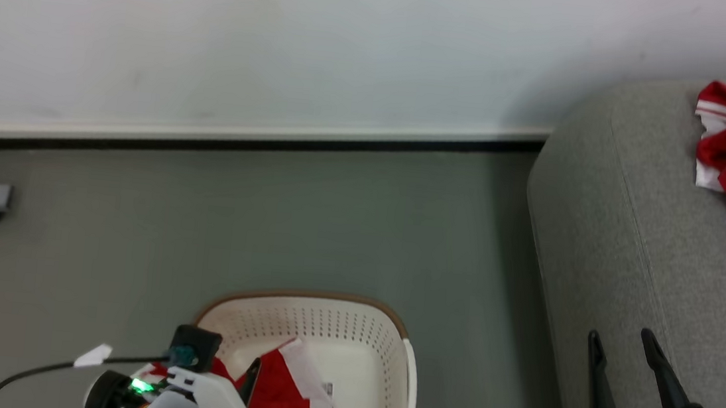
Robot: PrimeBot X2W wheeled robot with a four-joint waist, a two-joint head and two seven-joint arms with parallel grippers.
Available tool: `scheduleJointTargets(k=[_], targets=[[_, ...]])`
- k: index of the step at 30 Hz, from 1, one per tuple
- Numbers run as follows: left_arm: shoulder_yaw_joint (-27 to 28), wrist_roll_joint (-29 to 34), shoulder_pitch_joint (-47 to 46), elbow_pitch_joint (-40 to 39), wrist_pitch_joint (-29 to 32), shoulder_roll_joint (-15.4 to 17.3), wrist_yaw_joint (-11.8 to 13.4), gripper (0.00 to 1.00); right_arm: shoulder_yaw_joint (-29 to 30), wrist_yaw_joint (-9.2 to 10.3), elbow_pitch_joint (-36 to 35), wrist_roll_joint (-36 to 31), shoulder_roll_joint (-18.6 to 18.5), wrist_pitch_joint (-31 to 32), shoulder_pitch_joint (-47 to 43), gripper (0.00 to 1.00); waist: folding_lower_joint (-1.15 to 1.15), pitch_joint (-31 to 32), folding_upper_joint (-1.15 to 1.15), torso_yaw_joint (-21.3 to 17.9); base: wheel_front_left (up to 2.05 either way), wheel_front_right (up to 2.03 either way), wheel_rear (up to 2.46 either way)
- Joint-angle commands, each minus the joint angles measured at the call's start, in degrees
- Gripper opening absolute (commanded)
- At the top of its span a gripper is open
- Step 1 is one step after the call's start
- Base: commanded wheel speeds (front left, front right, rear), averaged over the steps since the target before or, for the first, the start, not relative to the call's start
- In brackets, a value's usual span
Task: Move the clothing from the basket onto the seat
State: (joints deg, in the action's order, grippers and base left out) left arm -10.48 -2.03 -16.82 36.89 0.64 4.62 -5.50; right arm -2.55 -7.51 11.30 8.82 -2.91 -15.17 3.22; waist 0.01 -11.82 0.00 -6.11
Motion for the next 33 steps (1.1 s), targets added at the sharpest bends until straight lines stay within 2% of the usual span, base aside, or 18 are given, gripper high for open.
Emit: scheduleJointTargets(k=[1, 10, 20, 33], targets=[[-0.8, 1.4, -2.0, 1.7, 2.4, 0.9, 0.2, 1.0, -0.2, 0.04, -0.4, 0.5, 0.0, 0.0, 1.6, 1.0, -0.01, -4.8, 0.0, -2.7, 0.0, 0.0, 0.0], [-3.9, 3.5, -10.6, 6.4, 7.7, 2.1, -0.5, 1.0, -1.7, 0.04, -1.9, 2.8, 0.0, 0.0, 7.2, 1.0, -0.01, -16.2, 0.0, -6.9, 0.0, 0.0, 0.0], [-8.0, 5.0, -21.5, 12.6, 12.8, 3.7, -1.5, 1.0, -2.7, 0.04, -6.0, 4.4, 0.0, 0.0, 13.6, 1.0, -0.01, -29.4, 0.0, -9.0, 0.0, 0.0, 0.0], [-11.3, 4.8, -28.0, 18.9, 16.2, 5.7, -1.9, 1.0, -3.2, 0.04, -9.4, 6.6, 0.0, 0.0, 16.5, 1.0, -0.01, -37.6, 0.0, -10.5, 0.0, 0.0, 0.0]])
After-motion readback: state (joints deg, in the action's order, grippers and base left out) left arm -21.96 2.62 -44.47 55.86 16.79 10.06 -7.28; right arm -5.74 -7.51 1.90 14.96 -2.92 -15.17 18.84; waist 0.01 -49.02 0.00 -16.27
